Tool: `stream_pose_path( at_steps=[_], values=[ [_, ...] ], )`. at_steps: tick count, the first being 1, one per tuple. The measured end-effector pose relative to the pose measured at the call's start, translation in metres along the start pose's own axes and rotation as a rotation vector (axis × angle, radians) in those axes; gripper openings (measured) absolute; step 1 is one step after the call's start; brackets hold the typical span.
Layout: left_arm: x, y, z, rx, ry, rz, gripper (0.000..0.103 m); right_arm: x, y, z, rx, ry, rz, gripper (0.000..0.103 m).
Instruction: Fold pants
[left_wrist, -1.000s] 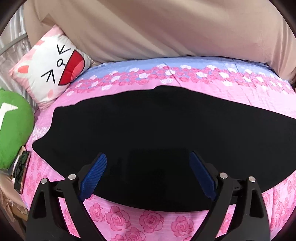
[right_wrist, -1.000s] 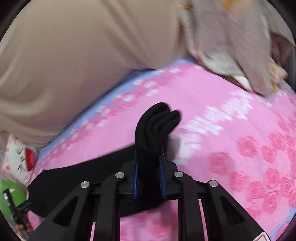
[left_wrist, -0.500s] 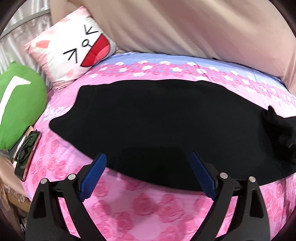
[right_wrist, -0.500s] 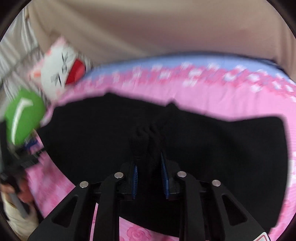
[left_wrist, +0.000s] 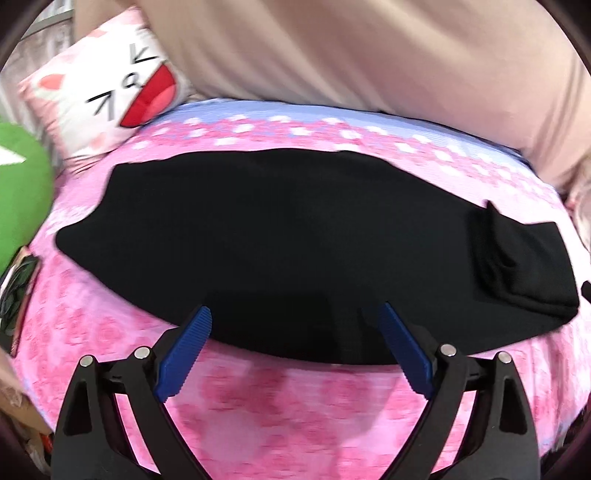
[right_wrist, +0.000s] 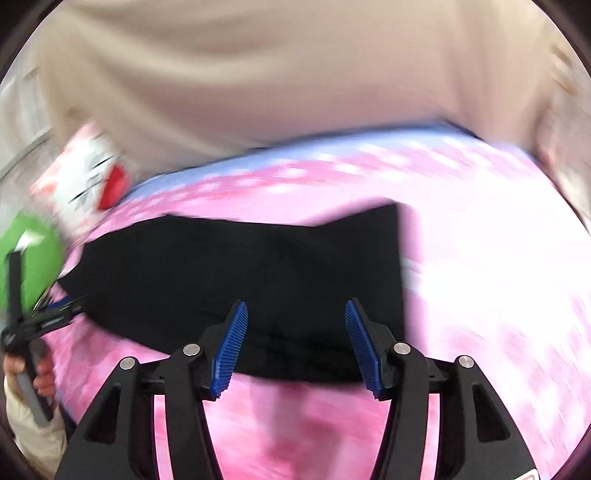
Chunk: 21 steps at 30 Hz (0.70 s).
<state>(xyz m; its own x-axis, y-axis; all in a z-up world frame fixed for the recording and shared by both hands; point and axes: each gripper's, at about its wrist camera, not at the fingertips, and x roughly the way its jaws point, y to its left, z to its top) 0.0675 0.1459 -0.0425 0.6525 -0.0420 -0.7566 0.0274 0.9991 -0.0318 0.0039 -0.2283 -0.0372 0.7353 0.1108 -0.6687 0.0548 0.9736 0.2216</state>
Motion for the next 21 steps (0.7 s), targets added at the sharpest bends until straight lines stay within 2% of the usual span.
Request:
stream_pose_path(
  at_steps=[2, 4, 10, 11, 12, 13, 14, 18, 20, 21],
  values=[
    [0.001, -0.013, 0.0, 0.018, -0.003, -0.004, 0.091, -0.002, -0.04, -0.008, 0.128, 0.017, -0.019, 0.056],
    [0.005, -0.022, 0.001, 0.018, 0.006, -0.013, 0.091, 0.008, -0.063, -0.013, 0.204, 0.06, 0.026, 0.056],
    [0.005, -0.038, 0.0, 0.024, 0.018, 0.009, 0.091, 0.045, -0.07, -0.021, 0.284, 0.124, 0.175, 0.057],
    [0.003, -0.038, 0.0, 0.026, 0.018, 0.015, 0.091, 0.046, -0.067, -0.021, 0.276, 0.109, 0.17, 0.054],
    [0.002, -0.038, 0.0, 0.025, 0.017, 0.026, 0.091, 0.047, -0.064, -0.021, 0.264, 0.1, 0.167, 0.038],
    [0.001, -0.038, 0.001, 0.023, 0.017, 0.033, 0.091, 0.047, -0.061, -0.021, 0.258, 0.095, 0.176, 0.027],
    [0.001, -0.037, 0.002, 0.021, 0.017, 0.041, 0.091, 0.047, -0.061, -0.021, 0.266, 0.086, 0.201, 0.021],
    [0.0, -0.036, 0.007, 0.0, 0.021, 0.067, 0.091, 0.03, -0.06, -0.016, 0.241, 0.038, 0.174, 0.014],
    [-0.002, -0.038, 0.008, 0.003, 0.019, 0.076, 0.091, 0.021, -0.074, -0.013, 0.256, 0.015, 0.152, 0.013],
    [-0.003, -0.04, 0.008, 0.01, 0.016, 0.084, 0.091, 0.018, -0.082, -0.011, 0.27, 0.016, 0.169, 0.013]
  ],
)
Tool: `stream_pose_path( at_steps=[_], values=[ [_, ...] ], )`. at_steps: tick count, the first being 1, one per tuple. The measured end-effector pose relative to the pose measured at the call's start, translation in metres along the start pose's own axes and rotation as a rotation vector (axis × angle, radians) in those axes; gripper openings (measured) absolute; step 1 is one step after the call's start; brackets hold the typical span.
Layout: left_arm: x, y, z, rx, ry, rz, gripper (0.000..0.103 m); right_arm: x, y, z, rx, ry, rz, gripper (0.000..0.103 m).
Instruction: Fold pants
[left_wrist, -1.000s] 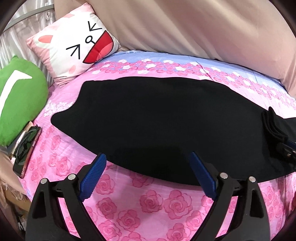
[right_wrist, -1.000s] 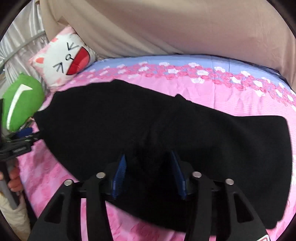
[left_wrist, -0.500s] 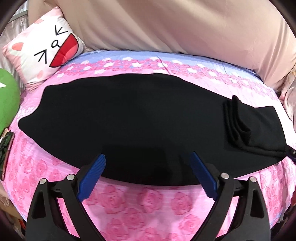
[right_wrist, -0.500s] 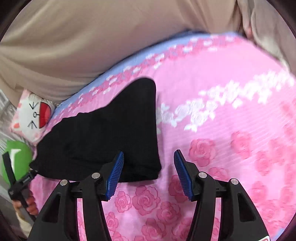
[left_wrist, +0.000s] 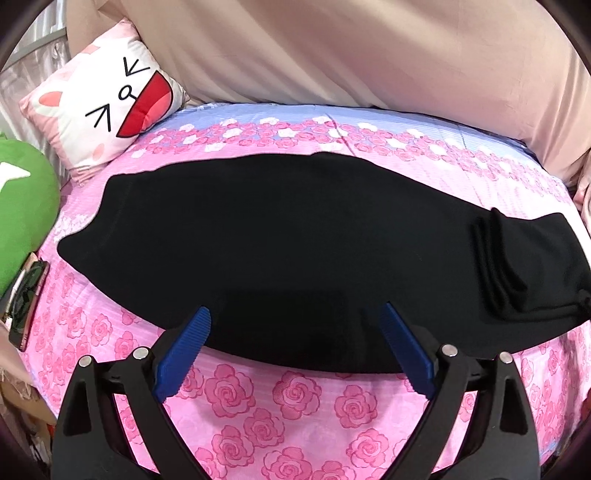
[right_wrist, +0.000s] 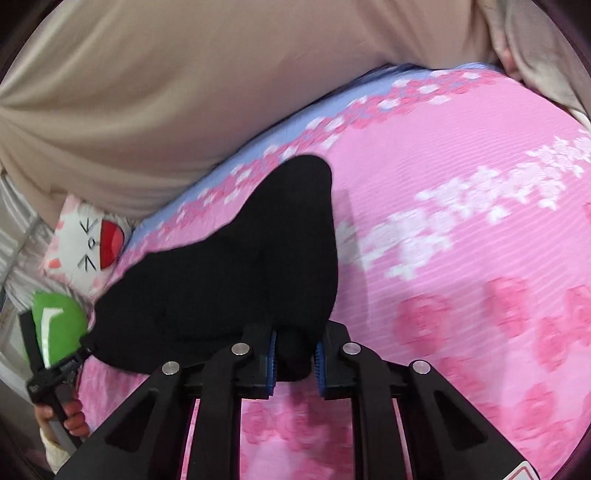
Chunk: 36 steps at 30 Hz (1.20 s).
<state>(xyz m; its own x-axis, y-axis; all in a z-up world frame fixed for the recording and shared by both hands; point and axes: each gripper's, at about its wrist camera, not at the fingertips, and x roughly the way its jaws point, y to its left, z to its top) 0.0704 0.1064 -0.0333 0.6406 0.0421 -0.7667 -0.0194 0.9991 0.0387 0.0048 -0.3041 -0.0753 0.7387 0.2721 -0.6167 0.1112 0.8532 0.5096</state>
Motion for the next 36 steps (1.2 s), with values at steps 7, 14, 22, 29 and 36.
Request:
stream_pose_path(
  at_steps=[7, 14, 22, 29, 36],
  values=[
    [-0.005, -0.01, 0.001, 0.025, -0.003, 0.019, 0.092, -0.038, -0.039, 0.011, 0.007, -0.055, -0.067, 0.012],
    [0.005, -0.024, -0.002, 0.038, 0.015, 0.002, 0.092, -0.082, -0.08, 0.001, -0.032, -0.075, -0.397, 0.038],
    [0.006, -0.045, -0.008, 0.052, 0.024, -0.045, 0.092, -0.056, 0.049, -0.034, -0.432, -0.064, -0.229, 0.052],
    [0.001, -0.016, -0.009, 0.025, 0.019, -0.022, 0.093, 0.035, 0.085, -0.048, -0.543, 0.078, -0.254, 0.019],
    [0.001, 0.034, -0.008, -0.064, 0.007, 0.009, 0.093, 0.022, 0.123, -0.027, -0.524, 0.036, -0.119, 0.014]
  ],
)
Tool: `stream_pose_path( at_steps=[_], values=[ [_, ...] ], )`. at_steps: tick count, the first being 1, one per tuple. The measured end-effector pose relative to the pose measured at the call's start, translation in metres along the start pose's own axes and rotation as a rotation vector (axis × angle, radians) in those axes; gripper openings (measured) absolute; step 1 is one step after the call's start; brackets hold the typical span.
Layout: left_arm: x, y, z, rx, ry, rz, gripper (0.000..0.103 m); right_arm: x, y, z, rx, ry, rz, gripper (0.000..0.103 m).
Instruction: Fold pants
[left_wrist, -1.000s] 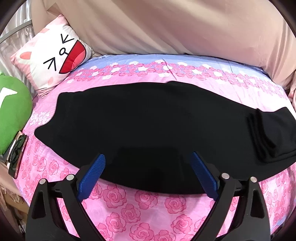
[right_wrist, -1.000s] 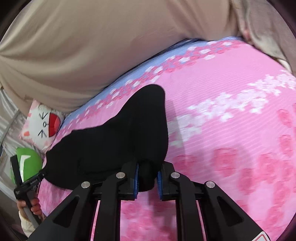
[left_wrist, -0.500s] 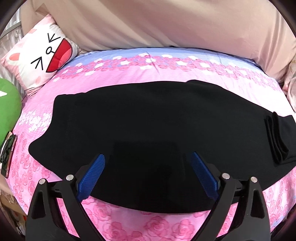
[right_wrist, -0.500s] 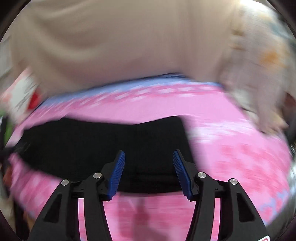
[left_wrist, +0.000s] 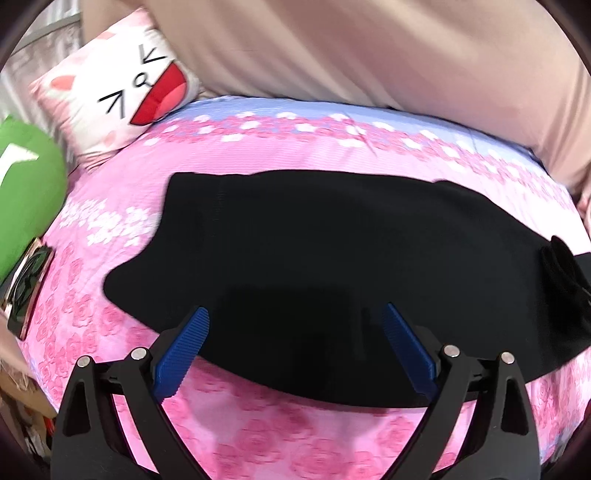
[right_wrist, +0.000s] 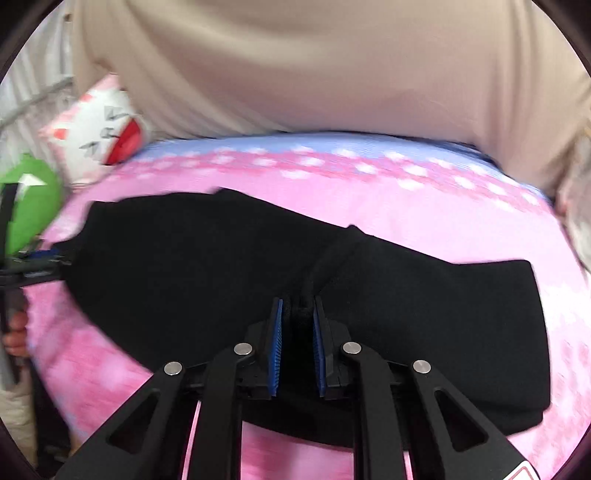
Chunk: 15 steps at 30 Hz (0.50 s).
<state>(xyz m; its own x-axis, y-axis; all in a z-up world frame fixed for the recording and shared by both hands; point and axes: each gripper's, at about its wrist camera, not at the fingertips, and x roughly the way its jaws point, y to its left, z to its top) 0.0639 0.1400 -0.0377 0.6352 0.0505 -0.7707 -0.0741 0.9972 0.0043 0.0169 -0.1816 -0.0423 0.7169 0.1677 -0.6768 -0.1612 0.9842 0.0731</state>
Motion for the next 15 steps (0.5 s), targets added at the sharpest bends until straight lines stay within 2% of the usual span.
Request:
stream_pose_path(
  at_steps=[2, 4, 6, 9, 11, 15],
  values=[
    [-0.001, 0.017, 0.001, -0.041, -0.011, 0.009, 0.093, 0.024, 0.02, 0.002, -0.029, 0.05, 0.044, 0.015],
    [-0.002, 0.035, 0.001, -0.091, -0.012, 0.012, 0.093, 0.05, 0.032, -0.008, -0.059, 0.112, 0.004, 0.024],
    [-0.001, 0.063, 0.0, -0.158, -0.003, 0.007, 0.093, 0.044, 0.035, -0.01, -0.044, 0.066, 0.0, 0.032],
    [0.0, 0.103, -0.002, -0.252, 0.001, 0.023, 0.093, 0.02, 0.033, -0.009, 0.02, 0.017, 0.042, 0.034],
    [0.005, 0.122, -0.002, -0.295, -0.002, 0.037, 0.093, 0.01, 0.03, -0.009, 0.051, 0.003, 0.029, 0.036],
    [0.029, 0.141, 0.003, -0.385, 0.038, -0.02, 0.093, 0.001, 0.029, -0.013, 0.103, -0.002, 0.026, 0.039]
  ],
)
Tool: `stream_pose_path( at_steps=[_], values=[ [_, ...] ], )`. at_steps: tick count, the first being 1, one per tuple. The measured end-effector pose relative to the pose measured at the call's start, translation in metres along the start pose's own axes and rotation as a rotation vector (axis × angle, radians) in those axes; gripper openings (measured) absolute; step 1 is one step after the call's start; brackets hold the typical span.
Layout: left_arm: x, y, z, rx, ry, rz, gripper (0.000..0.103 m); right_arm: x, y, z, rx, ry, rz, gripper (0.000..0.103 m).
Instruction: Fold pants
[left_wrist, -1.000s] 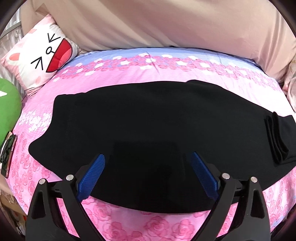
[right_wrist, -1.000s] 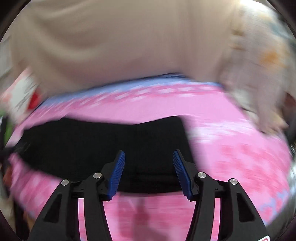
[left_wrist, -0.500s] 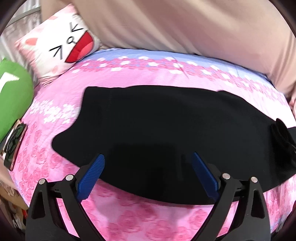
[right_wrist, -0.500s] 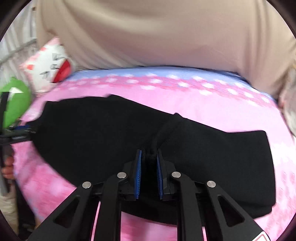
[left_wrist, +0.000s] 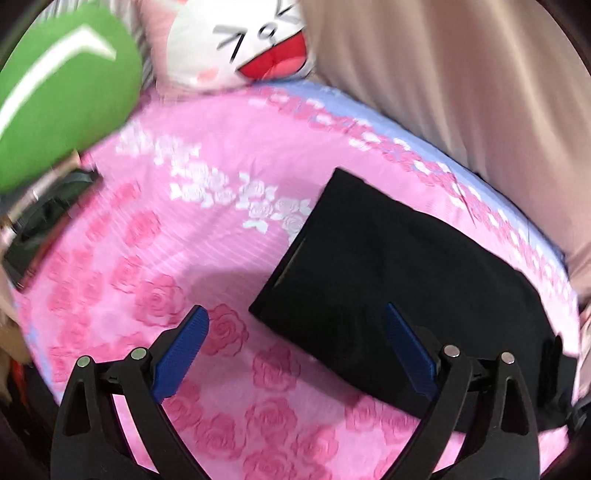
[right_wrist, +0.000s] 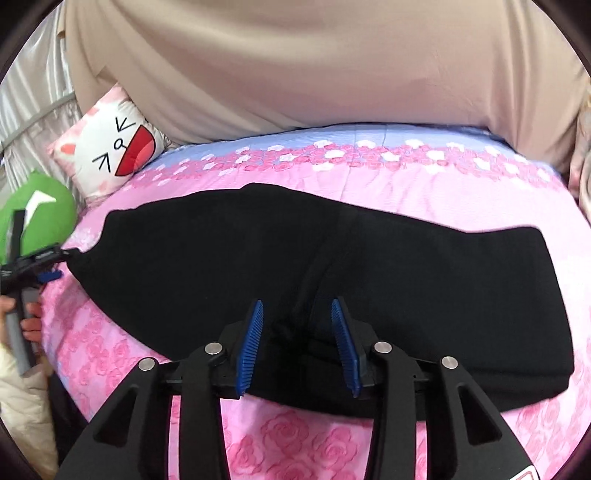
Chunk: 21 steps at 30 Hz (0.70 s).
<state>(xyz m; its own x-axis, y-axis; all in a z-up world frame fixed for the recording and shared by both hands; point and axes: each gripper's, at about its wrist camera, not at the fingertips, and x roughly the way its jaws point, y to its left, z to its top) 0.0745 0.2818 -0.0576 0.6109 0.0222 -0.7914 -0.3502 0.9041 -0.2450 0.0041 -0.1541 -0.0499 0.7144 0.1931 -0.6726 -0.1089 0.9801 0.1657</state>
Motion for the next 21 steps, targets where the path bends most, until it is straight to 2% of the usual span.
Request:
stream_pose_path(
  at_steps=[3, 4, 6, 7, 8, 9, 10, 11, 14, 17, 21],
  values=[
    [0.021, 0.004, 0.003, -0.075, 0.062, -0.062, 0.094, -0.005, -0.002, -0.002, 0.025, 0.001, 0.013, 0.041],
    [0.02, 0.002, 0.004, -0.074, 0.042, -0.06, 0.095, -0.007, -0.001, -0.003, 0.028, -0.002, 0.009, 0.043],
    [0.023, -0.007, 0.005, -0.056, 0.048, -0.1, 0.091, -0.01, -0.001, -0.004, 0.026, -0.001, 0.005, 0.049],
    [0.023, -0.01, 0.006, -0.049, 0.042, -0.08, 0.084, -0.011, -0.002, -0.004, 0.035, -0.006, 0.003, 0.05],
    [0.022, -0.013, 0.006, -0.043, 0.023, -0.042, 0.062, -0.014, -0.004, -0.005, 0.043, -0.009, 0.001, 0.052],
    [0.019, -0.017, 0.008, -0.016, -0.001, 0.003, 0.051, -0.015, -0.007, -0.005, 0.051, -0.013, -0.001, 0.053],
    [0.015, -0.02, 0.01, -0.004, -0.022, 0.019, 0.028, -0.016, -0.009, -0.005, 0.063, -0.017, -0.004, 0.053],
    [0.01, -0.022, 0.012, -0.012, -0.031, -0.003, 0.023, -0.016, -0.012, -0.005, 0.071, -0.019, -0.007, 0.053],
    [-0.013, -0.037, 0.021, 0.022, -0.073, -0.063, 0.018, -0.019, -0.024, -0.006, 0.103, -0.024, -0.013, 0.053],
    [-0.051, -0.082, 0.023, 0.134, -0.146, -0.123, 0.017, -0.022, -0.039, -0.008, 0.15, -0.031, -0.002, 0.054],
    [-0.098, -0.168, 0.006, 0.326, -0.201, -0.253, 0.017, -0.028, -0.054, -0.011, 0.184, -0.043, -0.004, 0.054]
  ],
)
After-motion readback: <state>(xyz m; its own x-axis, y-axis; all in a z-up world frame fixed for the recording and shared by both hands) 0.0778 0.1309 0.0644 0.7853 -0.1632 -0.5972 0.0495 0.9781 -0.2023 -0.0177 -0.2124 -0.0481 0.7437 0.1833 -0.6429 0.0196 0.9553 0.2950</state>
